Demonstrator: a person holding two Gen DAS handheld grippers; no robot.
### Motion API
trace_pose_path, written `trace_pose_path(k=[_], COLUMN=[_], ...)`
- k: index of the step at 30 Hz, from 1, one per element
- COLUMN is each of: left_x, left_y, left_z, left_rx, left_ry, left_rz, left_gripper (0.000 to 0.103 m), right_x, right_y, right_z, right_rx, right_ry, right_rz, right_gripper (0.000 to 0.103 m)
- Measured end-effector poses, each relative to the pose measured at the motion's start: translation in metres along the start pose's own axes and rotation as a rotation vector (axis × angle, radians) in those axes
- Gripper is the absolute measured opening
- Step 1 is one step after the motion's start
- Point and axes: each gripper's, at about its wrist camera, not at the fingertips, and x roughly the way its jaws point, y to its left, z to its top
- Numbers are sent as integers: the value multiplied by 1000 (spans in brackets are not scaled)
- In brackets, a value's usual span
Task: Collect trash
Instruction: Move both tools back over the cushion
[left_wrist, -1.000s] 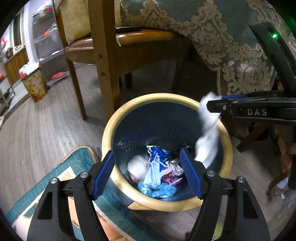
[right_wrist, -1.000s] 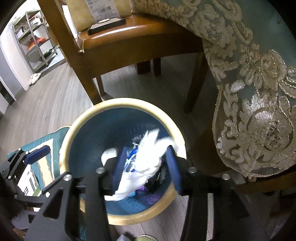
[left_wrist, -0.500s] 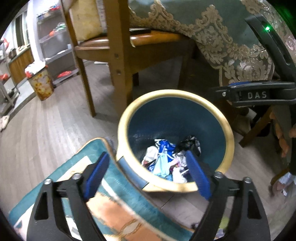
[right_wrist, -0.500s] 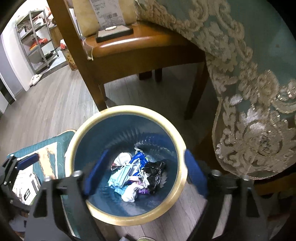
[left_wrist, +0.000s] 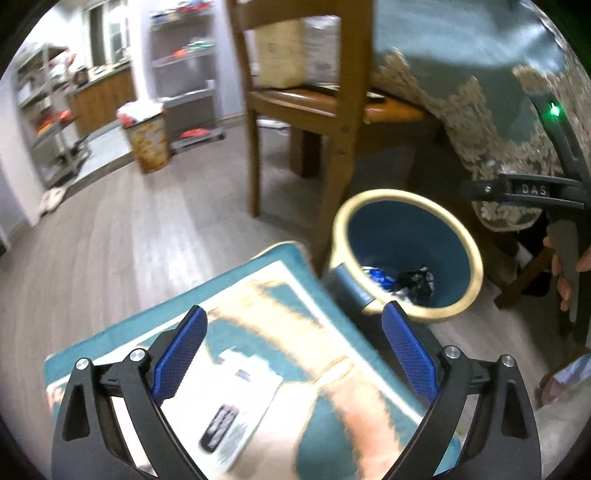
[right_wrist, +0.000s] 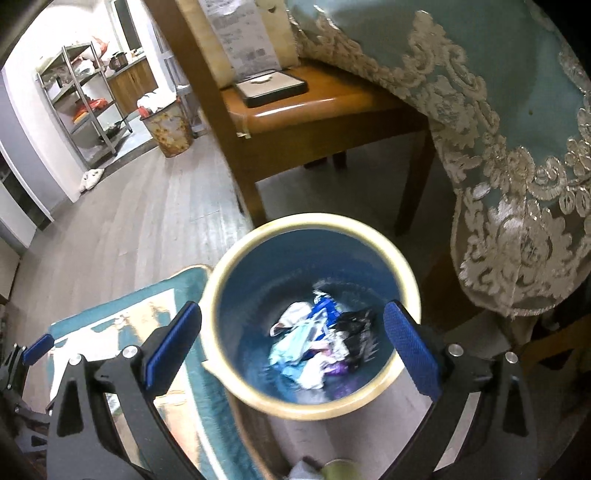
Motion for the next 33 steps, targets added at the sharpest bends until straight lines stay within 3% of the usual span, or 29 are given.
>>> trace_pose_path(k=[5, 13, 20, 26, 31, 33], left_x=[-36, -78, -84, -63, -53, -40], left_y=[36, 87, 124, 112, 98, 90], left_z=[-17, -54, -115, -165, -175, -180], left_rx=[-57, -125, -277, -285, -327, -325], left_ry=[-19, -17, 52, 135, 138, 179], left_rz=[66, 152, 216, 309, 292, 290], left_gripper=[96, 96, 96, 96, 96, 96], right_x=[-9, -17, -8, 12, 26, 28], right_y=[25, 85, 138, 169, 190, 195], right_z=[-10, -31, -52, -76, -89, -89], right_rx=[40, -29, -112, -61, -58, -82], right_ry=[14, 31, 59, 128, 173, 169], right_rz=[63, 98, 122, 181, 178, 170], right_gripper=[97, 97, 97, 97, 97, 97])
